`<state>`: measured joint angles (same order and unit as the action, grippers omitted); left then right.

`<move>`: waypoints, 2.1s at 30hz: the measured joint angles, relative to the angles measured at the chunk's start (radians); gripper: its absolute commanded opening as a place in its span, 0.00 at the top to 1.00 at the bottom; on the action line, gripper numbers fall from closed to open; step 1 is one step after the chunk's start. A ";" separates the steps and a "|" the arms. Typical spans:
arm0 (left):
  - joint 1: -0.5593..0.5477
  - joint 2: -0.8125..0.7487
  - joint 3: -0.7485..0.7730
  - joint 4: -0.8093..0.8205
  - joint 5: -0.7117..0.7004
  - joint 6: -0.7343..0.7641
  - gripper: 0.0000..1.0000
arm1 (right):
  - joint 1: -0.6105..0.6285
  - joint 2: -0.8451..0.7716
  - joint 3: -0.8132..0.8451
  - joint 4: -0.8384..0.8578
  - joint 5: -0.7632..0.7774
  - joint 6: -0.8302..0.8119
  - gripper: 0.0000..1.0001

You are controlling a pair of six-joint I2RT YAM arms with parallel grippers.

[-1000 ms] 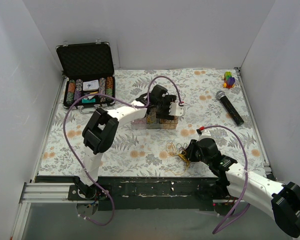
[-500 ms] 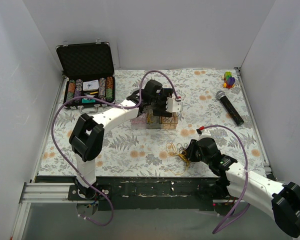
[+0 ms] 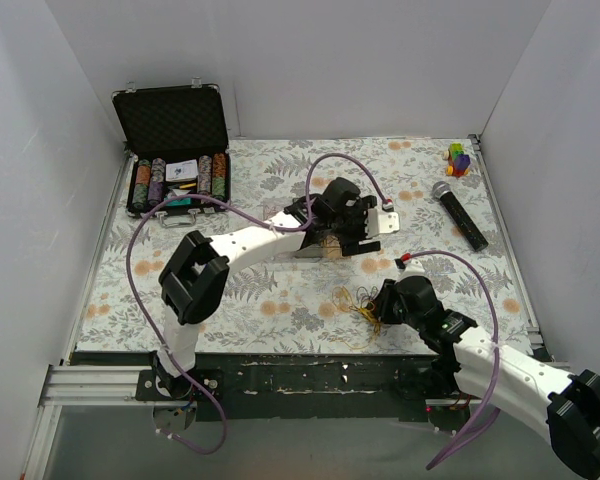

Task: Untangle the cables
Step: Place the cable in the bin.

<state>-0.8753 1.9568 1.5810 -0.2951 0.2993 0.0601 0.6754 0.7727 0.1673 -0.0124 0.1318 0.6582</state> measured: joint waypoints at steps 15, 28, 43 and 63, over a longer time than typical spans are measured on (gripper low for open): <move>-0.002 0.143 0.003 0.159 -0.184 -0.181 0.64 | 0.000 -0.036 -0.002 -0.041 0.004 0.000 0.71; -0.002 0.148 0.006 0.196 -0.221 -0.213 0.78 | 0.000 -0.040 -0.002 -0.045 0.004 0.000 0.71; -0.002 0.150 0.016 0.174 -0.221 -0.231 0.56 | 0.000 -0.040 -0.003 -0.043 0.004 0.000 0.71; -0.002 0.234 0.086 0.134 -0.274 -0.217 1.00 | 0.000 -0.043 -0.014 -0.023 0.008 0.000 0.71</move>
<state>-0.8776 2.1910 1.6672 -0.1612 0.0257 -0.1574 0.6750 0.7300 0.1532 -0.0349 0.1402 0.6586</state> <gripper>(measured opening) 0.018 0.287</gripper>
